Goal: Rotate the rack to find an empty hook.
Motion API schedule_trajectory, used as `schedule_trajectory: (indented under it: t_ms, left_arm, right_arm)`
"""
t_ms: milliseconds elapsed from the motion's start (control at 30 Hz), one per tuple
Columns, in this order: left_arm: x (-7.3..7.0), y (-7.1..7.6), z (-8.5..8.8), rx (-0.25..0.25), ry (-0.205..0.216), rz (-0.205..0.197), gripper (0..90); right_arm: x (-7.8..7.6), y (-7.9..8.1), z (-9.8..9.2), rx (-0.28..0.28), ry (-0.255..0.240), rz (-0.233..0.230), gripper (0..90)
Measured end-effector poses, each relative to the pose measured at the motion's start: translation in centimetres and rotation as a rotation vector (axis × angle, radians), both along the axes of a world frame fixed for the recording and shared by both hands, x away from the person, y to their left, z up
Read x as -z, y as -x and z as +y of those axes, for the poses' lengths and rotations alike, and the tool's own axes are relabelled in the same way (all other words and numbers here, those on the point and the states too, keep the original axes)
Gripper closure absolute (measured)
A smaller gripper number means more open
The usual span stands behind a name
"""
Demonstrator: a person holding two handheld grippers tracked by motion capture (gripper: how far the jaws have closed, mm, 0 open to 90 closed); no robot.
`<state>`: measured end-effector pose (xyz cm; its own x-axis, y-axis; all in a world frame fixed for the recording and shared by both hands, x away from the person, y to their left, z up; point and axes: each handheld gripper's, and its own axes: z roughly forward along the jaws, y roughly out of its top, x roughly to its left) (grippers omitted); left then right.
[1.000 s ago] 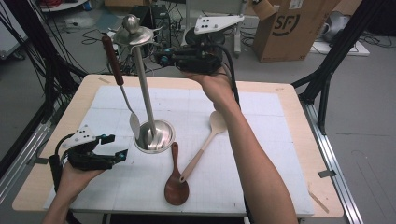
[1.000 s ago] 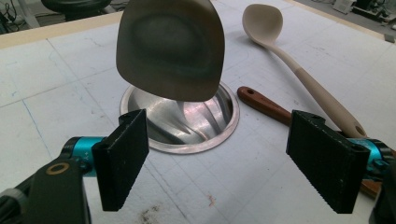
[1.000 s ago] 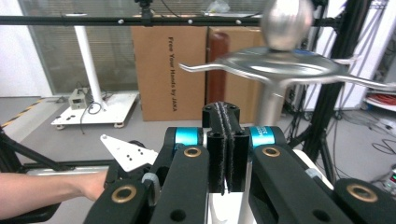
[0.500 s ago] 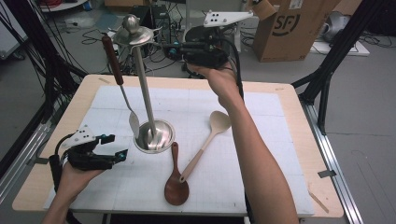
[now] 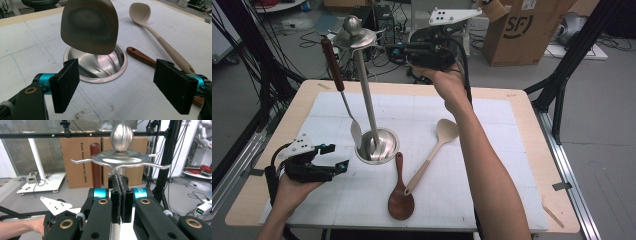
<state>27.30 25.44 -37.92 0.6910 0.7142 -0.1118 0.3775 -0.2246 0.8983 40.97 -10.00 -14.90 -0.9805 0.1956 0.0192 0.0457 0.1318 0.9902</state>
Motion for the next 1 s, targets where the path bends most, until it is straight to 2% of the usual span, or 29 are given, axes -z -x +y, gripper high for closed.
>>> schedule_trajectory:
  t_ms: [533,1000]
  left_arm:
    - [0.0,0.0,0.1,-0.002,-0.002,-0.003,21.6]
    - [0.0,0.0,0.1,-0.001,-0.005,-0.003,21.6]
  right_arm:
    - [-0.4,0.8,0.7,-0.021,0.014,-0.024,89.2]
    - [-0.3,1.8,2.9,-0.064,0.022,-0.038,89.2]
